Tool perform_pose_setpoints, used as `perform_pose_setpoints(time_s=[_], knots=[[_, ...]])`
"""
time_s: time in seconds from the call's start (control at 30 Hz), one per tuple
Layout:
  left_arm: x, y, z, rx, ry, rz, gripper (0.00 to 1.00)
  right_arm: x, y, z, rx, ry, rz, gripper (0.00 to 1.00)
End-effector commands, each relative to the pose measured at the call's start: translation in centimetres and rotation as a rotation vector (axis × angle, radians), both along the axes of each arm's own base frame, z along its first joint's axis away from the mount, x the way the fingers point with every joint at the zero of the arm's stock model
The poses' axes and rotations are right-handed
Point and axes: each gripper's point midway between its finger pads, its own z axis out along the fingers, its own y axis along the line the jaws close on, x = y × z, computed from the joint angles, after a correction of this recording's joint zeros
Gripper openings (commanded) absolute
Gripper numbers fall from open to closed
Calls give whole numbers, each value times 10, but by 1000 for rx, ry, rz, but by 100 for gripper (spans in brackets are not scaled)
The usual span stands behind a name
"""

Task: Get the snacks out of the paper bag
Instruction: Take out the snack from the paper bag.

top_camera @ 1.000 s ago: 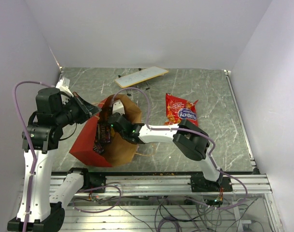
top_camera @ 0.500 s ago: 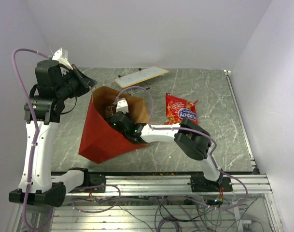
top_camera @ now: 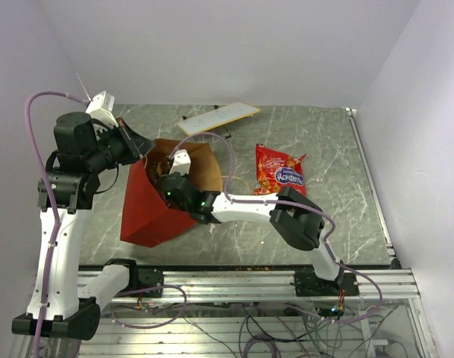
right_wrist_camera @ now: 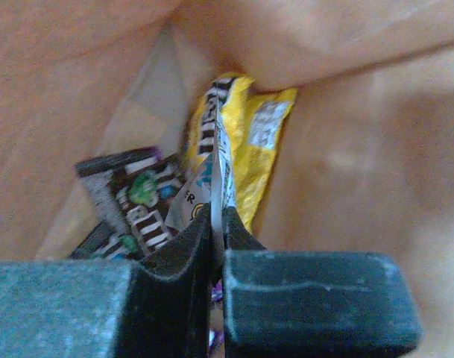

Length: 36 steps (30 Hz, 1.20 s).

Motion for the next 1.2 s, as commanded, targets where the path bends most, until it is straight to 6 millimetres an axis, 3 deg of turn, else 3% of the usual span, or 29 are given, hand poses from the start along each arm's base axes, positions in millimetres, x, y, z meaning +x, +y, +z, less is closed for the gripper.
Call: perform_pose_setpoints(time_s=[0.0,0.1,0.23,0.5,0.6,0.7,0.83,0.97,1.17], knots=[[-17,2,-11,43,17,-17,7,-47,40,-16,53,79,90,0],[-23,2,-18,19,45,-9,7,-75,62,-15,60,87,141,0],[-22,-7,-17,-27,45,-45,7,-92,71,-17,79,112,161,0],[-18,-52,9,-181,-49,-300,7,-93,71,-20,121,126,120,0],[-35,-66,5,-147,-61,-390,7,-97,79,-24,140,144,123,0],[-56,-60,-10,-67,-45,-388,7,-98,83,-26,139,149,131,0],[-83,-39,-41,12,24,-309,7,-100,67,-23,108,115,155,0],[-101,-29,-63,-30,73,-218,7,-103,35,-21,26,66,172,0],[-114,-24,-72,-130,98,-126,7,-111,-13,6,-35,-11,224,0]])
